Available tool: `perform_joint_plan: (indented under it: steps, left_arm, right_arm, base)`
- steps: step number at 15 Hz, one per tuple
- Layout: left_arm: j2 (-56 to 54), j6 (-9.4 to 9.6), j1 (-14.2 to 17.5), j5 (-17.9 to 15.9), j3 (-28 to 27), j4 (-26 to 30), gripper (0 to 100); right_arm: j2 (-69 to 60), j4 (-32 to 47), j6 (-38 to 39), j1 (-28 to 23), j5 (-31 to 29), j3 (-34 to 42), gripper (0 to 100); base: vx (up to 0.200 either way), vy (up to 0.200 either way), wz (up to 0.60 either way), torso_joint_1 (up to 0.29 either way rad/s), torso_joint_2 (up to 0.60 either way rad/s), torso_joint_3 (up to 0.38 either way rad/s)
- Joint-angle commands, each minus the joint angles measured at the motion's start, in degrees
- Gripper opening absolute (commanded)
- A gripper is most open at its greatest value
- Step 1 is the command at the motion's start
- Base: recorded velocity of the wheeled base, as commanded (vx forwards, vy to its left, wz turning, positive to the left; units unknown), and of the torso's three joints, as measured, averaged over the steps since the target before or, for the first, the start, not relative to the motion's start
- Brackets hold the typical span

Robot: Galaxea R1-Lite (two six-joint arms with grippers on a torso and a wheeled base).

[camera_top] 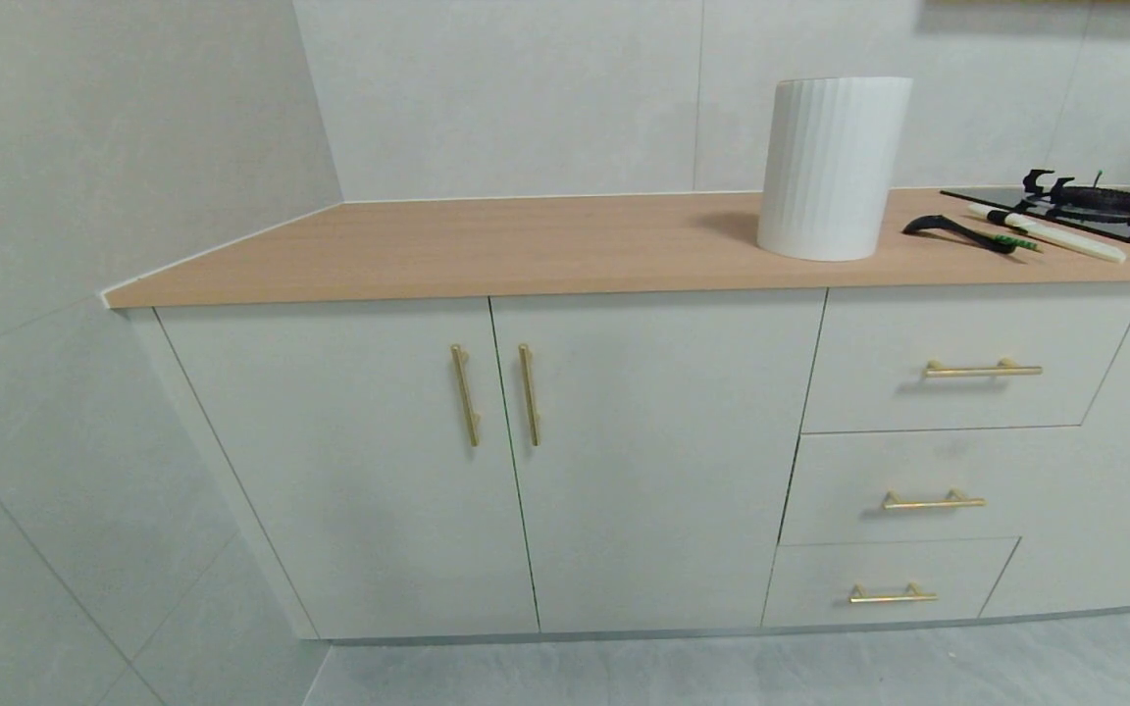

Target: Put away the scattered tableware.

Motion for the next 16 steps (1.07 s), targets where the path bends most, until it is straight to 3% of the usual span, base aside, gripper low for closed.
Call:
perform_joint_plan:
  steps: [1,4,7,11,12,13,14,15,16]
  left_arm:
    - [0.0,-0.31,-0.1,-3.3,6.4,-3.7,100]
    - [0.0,-0.58,-0.1,-8.5,6.4,-3.5,100]
    - [0.0,0.39,-0.1,-9.7,6.4,-3.2,100]
    - [0.0,-0.14,-0.1,-6.8,6.4,-3.2,100]
    - [0.0,-0.58,-0.1,-4.8,6.4,-3.2,100]
    - [0.0,-0.75,-0.1,-0.2,6.4,-2.9,100]
    - [0.0,-2.69,-0.1,1.7,6.4,-1.5,100]
    - [0.0,-4.0,-0.1,1.0,6.4,-0.9,100]
    - [0.0,-1.1,-0.2,-0.4,6.4,-0.7,100]
  right_arm:
    - [0.0,-4.2,-2.1,0.0,3.4,8.1,100]
    - [0.0,-1.1,-2.4,0.0,5.0,8.0,100]
    - [0.1,-0.5,-2.5,0.0,6.3,8.1,100]
    - [0.1,-0.6,-2.5,0.0,6.4,8.1,100]
    - [0.1,-0.6,-2.4,0.0,6.5,8.1,100]
    - [0.1,-0.6,-2.4,0.0,6.5,8.1,100]
    - [0.0,-0.6,-2.4,0.0,6.5,8.1,100]
    - [0.0,-0.6,-2.4,0.0,6.5,8.1,100]
    - [0.0,-0.6,-2.5,0.0,6.5,8.1,100]
  base:
    - [0.0,0.0,0.0,0.0,0.0,0.0]
    - [0.0,0.0,0.0,0.0,0.0,0.0]
    - [0.0,0.0,0.0,0.0,0.0,0.0]
    - [0.0,0.0,0.0,0.0,0.0,0.0]
    - [0.0,0.0,0.0,0.0,0.0,0.0]
    - [0.0,0.0,0.0,0.0,0.0,0.0]
    - [0.0,0.0,0.0,0.0,0.0,0.0]
    - [0.0,0.0,0.0,0.0,0.0,0.0]
    - [0.0,0.0,0.0,0.0,0.0,0.0]
